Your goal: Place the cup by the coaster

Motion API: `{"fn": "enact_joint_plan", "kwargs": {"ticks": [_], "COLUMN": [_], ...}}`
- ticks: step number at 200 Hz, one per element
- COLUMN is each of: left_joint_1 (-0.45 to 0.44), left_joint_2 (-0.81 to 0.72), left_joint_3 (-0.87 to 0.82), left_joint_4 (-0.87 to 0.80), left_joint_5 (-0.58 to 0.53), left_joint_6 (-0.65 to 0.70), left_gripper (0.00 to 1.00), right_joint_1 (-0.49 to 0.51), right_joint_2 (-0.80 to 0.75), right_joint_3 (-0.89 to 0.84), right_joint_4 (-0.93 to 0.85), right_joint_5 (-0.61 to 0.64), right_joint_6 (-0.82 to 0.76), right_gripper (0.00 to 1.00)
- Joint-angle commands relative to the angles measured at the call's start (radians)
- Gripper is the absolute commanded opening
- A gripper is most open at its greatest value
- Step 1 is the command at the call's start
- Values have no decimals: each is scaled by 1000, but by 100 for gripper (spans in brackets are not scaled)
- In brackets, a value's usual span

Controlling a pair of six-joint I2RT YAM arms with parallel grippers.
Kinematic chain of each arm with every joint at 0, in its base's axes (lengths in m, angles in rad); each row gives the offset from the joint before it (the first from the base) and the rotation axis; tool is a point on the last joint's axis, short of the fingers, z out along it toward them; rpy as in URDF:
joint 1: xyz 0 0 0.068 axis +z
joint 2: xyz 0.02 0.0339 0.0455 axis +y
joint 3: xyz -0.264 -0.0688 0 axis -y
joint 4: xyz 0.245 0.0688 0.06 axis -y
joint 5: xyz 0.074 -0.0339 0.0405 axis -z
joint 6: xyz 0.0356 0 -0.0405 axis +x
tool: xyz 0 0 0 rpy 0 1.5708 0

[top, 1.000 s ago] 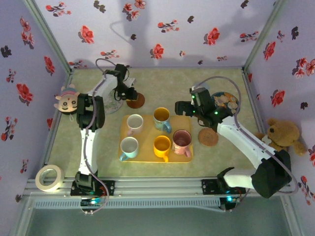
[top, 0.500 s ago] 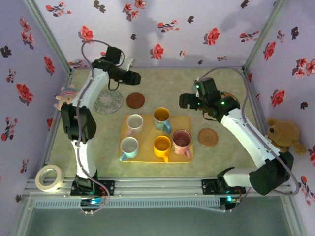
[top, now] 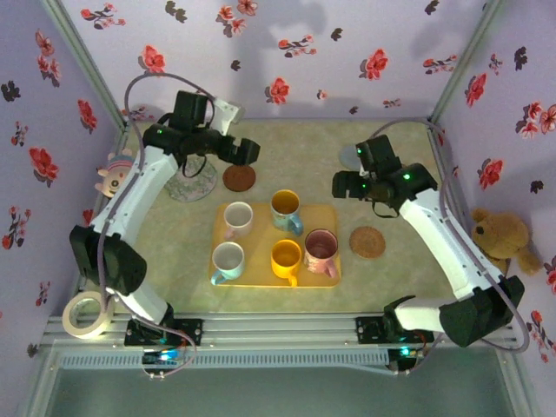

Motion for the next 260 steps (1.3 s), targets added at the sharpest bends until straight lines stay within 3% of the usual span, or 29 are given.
{"fn": "enact_joint_plan", "kwargs": {"ticks": [1,115,157,211,260], "left_joint_1": [-22,-93,-133,-185,-239], "left_joint_2": [-108,-451,-482,-501,-477], "left_joint_3": [-123,-530,-599,-728,-779], "left_joint_4": [77,254,304,495,549], "left_joint_5": [21,60,100,93,77], "left_joint_6": [38,110,125,107,131], "left_gripper": [100,100,100,100,100], "right_joint_1": [-24,-86,-114,-139,-161], "right_joint_2": [-57,-168,-143,-90,-24], "right_joint_3": [-39,-360,-433,-506,-527], "right_joint_4": [-85,-91,-64,13,103], "right_joint_5": [17,5,13,20,-1], "right_joint_6": [35,150,170,187,201], "right_gripper": [92,70,62,51,35]}}
